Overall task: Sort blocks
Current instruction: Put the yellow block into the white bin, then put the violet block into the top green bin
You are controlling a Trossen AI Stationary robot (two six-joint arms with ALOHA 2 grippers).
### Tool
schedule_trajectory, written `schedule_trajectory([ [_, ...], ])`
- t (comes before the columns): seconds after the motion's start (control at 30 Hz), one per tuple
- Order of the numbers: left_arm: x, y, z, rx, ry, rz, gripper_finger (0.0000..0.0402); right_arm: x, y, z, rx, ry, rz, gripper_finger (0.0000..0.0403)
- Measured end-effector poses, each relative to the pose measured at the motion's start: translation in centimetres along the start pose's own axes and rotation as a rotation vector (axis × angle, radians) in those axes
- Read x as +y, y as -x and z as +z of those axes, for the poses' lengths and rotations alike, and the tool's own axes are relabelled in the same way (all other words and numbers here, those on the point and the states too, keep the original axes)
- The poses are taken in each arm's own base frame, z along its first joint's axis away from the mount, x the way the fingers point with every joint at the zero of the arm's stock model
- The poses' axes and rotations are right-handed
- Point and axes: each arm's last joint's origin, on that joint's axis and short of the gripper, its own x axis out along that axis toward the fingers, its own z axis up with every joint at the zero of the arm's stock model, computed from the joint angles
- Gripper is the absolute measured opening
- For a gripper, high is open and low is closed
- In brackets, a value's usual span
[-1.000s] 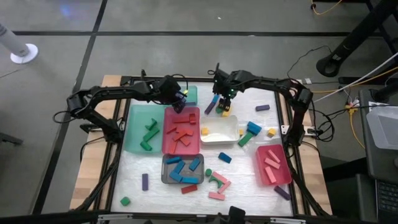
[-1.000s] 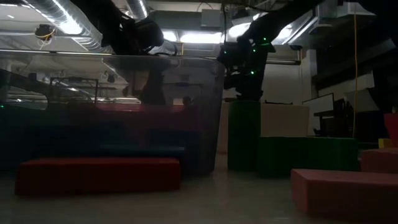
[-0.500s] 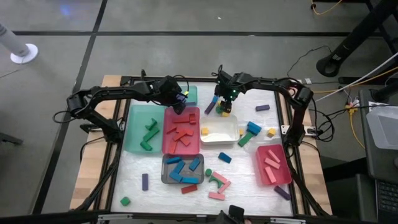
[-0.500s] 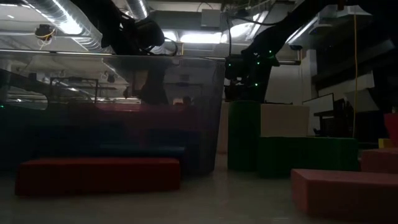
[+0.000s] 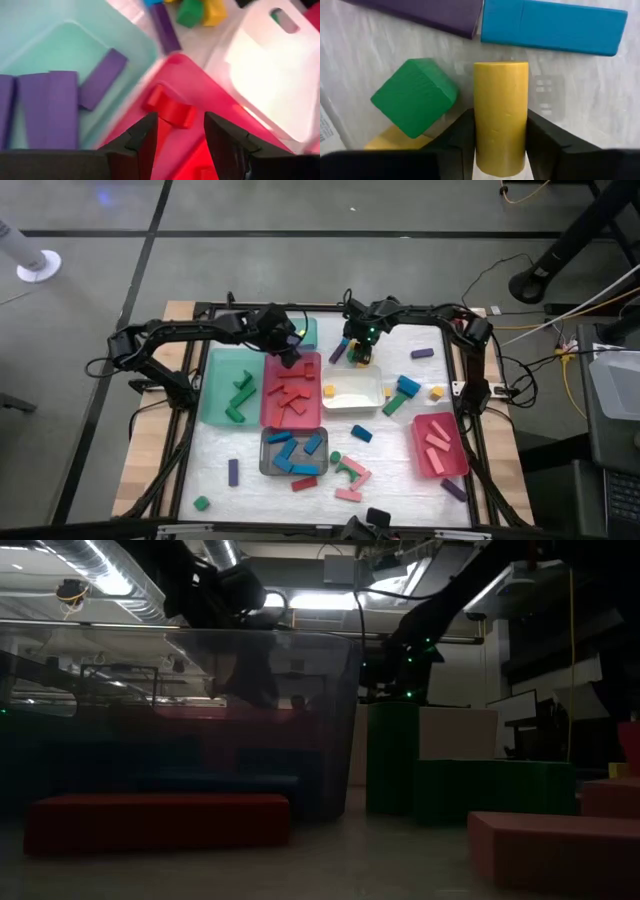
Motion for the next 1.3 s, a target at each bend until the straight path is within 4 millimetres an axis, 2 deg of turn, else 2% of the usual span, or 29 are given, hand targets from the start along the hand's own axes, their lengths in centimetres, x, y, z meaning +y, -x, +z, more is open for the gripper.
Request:
schedule_trajectory([
  [0.1,-0.5,-0.1,0.0,-0.007,-0.017,-0.039,0.0148,-0.1,0.9,0.5,0.012,0.000,-0.005,0.0131],
  [0.3,-1.8,0.9,0.7,-0.082,-0.111,-0.169,0.0148,-0.2,4.8,2.9,-0.005,0.008,-0.005,0.0136],
  [0.43,-2.8,3.2,0.9,-0.147,-0.177,-0.226,0.0148,0.8,8.3,4.1,0.010,0.031,0.037,0.0153],
  [0.57,-3.6,6.5,1.0,-0.246,-0.217,-0.260,0.0148,3.4,11.0,5.0,0.021,0.050,0.131,0.0144],
  [0.67,-4.0,9.1,0.7,-0.303,-0.233,-0.275,0.0148,5.8,12.2,5.5,0.022,0.040,0.182,0.0136],
  [0.8,-4.1,12.2,-0.7,-0.308,-0.227,-0.283,0.0148,9.7,12.2,5.8,0.043,0.098,0.209,0.0146],
  [0.97,-4.5,14.8,-3.7,-0.179,-0.234,-0.321,0.0148,14.7,11.8,5.6,0.076,0.220,0.204,0.0169],
  [1.13,-5.3,16.1,-7.0,0.011,-0.244,-0.370,0.0148,18.3,11.3,5.4,0.087,0.312,0.097,0.0171],
  [1.3,-6.5,16.7,-9.6,0.190,-0.309,-0.432,0.0148,20.4,10.1,5.4,0.088,0.251,0.001,0.0171],
])
